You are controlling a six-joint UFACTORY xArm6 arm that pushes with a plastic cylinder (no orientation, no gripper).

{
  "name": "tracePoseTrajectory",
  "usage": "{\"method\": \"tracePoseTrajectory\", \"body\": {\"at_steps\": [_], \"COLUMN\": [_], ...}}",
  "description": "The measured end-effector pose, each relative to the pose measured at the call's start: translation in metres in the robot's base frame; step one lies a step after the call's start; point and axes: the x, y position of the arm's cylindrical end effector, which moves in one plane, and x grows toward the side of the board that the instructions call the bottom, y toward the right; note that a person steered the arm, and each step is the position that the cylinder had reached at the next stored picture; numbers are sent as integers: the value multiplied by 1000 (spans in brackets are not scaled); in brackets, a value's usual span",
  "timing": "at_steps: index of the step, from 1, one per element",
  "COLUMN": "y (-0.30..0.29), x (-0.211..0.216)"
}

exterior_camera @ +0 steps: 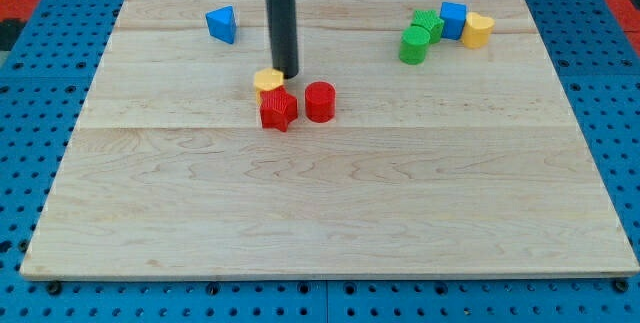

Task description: Keep the red blocks with the yellow hexagon in a vertical line

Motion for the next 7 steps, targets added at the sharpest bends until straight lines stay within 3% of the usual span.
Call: {"method": "tracePoseTrajectory", "body": {"at_steps": [1,4,5,7], "y": [-3,61,83,17], "x": [12,31,55,123]}}
